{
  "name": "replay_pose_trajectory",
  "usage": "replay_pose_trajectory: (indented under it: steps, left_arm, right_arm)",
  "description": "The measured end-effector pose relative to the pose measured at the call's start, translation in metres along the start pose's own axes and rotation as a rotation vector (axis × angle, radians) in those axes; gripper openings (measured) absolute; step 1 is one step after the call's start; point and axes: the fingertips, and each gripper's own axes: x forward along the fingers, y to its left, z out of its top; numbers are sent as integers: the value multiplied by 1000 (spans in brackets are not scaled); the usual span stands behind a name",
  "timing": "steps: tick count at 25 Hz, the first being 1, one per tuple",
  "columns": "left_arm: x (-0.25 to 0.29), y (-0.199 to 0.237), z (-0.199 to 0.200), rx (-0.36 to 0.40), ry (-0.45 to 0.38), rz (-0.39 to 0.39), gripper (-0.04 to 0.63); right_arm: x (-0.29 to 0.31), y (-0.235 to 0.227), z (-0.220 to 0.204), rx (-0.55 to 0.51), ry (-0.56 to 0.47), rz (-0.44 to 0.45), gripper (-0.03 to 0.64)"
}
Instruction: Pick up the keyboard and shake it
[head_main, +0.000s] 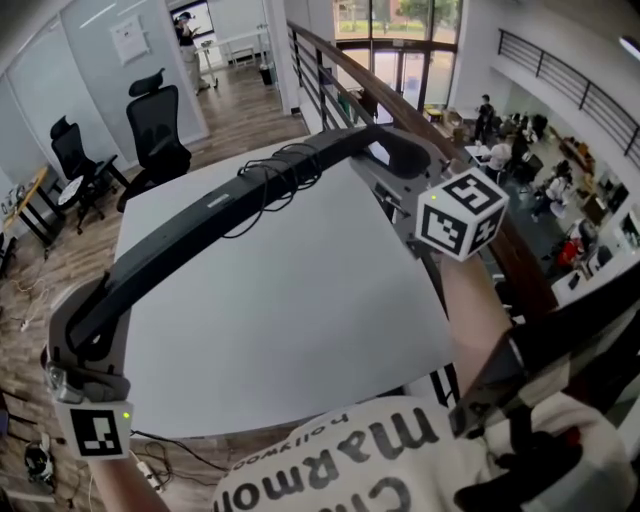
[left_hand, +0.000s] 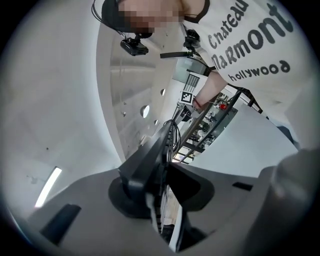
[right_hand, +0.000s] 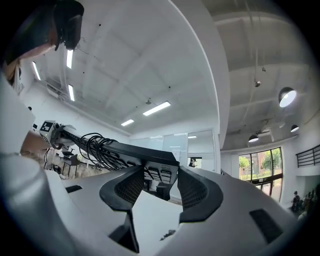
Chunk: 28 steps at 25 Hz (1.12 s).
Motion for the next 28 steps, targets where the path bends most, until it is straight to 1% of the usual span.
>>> replay_pose_trajectory:
  steps: [4, 6, 8, 10, 13, 18, 22, 28]
  left_arm:
    - [3, 1, -3, 37, 1, 6, 94]
    - [3, 1, 0, 50, -16, -2, 94]
    - [5, 3, -2, 37, -27, -8, 94]
    - [6, 2, -6, 14, -15, -14, 94]
    - [7, 0, -7, 24, -24, -4, 94]
    - [11, -2, -9, 15, -23, -21, 92]
    - [12, -1, -10, 23, -22, -22, 94]
    - [15, -2, -12, -4, -20, -30, 94]
  right_arm:
    - [3, -2, -2, 23, -30, -23, 227]
    - [2, -1, -2, 32, -38, -28, 227]
    - [1, -1, -1, 31, -39, -22, 227]
    - [1, -2, -2, 31, -32, -20, 227]
    - [2, -2, -3, 36, -44, -19, 227]
    - [2, -5, -9, 47, -24, -28, 227]
    - [2, -5, -11, 66, -33, -27, 227]
    - [4, -6, -15, 76, -20, -27, 227]
